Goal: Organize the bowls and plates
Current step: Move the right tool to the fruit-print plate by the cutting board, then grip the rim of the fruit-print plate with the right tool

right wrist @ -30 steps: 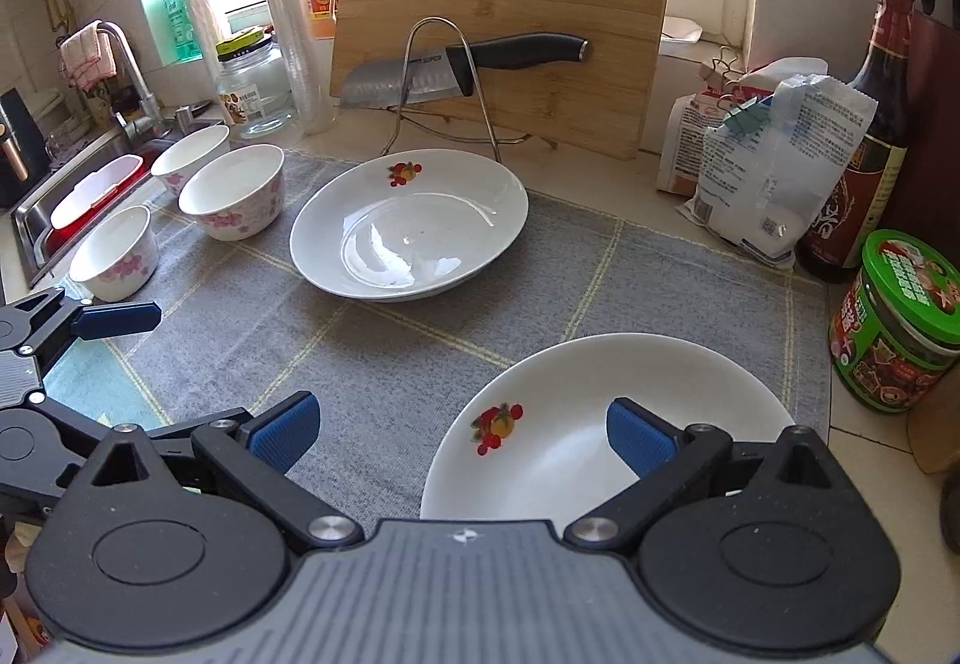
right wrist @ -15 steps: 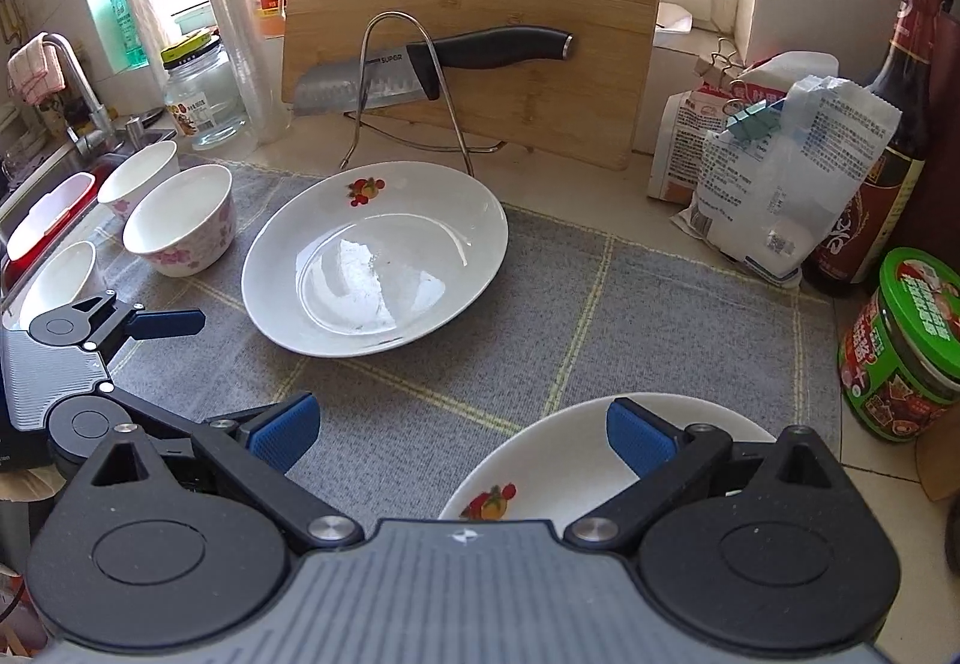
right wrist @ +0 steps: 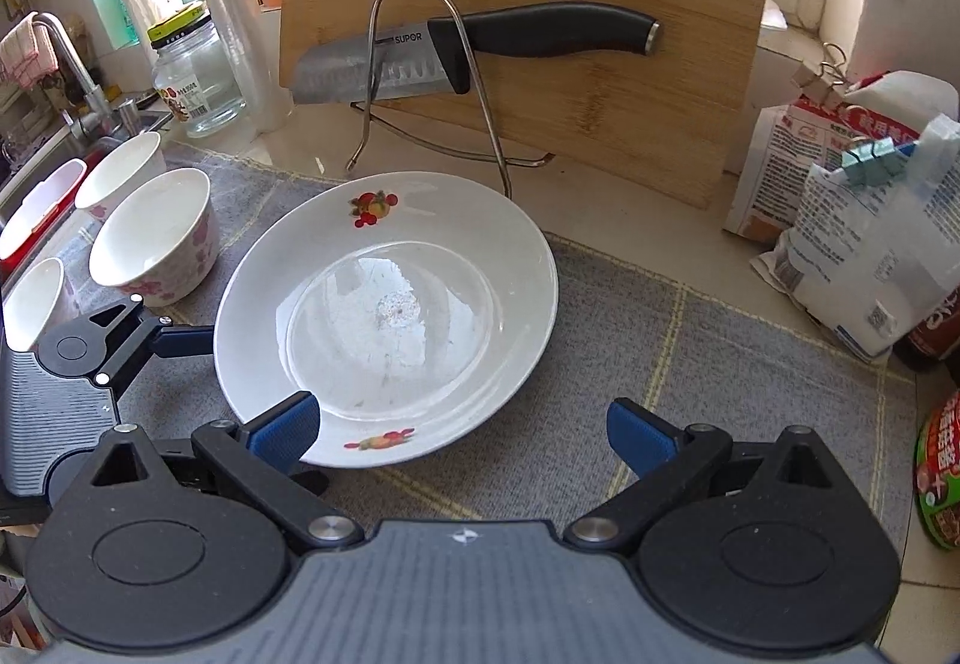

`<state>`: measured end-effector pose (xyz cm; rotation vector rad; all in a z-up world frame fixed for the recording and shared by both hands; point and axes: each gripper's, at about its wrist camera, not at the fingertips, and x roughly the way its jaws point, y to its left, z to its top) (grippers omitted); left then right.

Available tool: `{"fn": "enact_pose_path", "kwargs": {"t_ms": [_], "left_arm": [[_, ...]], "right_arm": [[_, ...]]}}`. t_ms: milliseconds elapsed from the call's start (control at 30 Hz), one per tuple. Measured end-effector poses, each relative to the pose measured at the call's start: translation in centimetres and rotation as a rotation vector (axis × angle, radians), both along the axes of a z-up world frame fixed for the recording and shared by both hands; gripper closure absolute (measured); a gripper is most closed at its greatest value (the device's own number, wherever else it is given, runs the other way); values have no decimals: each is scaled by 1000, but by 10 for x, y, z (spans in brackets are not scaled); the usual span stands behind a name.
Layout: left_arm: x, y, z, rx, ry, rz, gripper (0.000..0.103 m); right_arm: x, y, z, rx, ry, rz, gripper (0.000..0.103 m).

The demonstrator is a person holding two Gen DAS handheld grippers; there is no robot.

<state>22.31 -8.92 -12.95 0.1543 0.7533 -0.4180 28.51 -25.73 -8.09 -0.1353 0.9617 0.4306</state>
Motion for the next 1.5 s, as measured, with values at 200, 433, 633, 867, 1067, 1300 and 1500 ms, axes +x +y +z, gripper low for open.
{"fn": "enact_pose_path", "kwargs": {"t_ms": [200, 433, 633, 867, 1067, 1300, 1500], "left_arm": [[7, 3, -1, -10, -17, -11, 1], [12, 1, -2, -8, -24, -33, 0], [11, 1, -2, -11, -26, -30, 0], [10, 2, -2, -11, -30, -35, 0], [8, 3, -3, -14, -36, -41, 0], [6, 3, -3, -12, -38, -53, 0], [8, 3, -2, -7, -34, -65, 0]], "right_arm": [[26, 12, -5, -16, 17, 56, 0], [52, 17, -17, -33, 56, 105, 0], [74, 14, -23, -19, 81, 137, 0], [96, 17, -27, 49, 108, 184, 0], [107, 23, -30, 68, 126, 216, 8], [114, 26, -32, 84, 138, 243, 12], [115, 25, -32, 85, 145, 263, 11]]}}
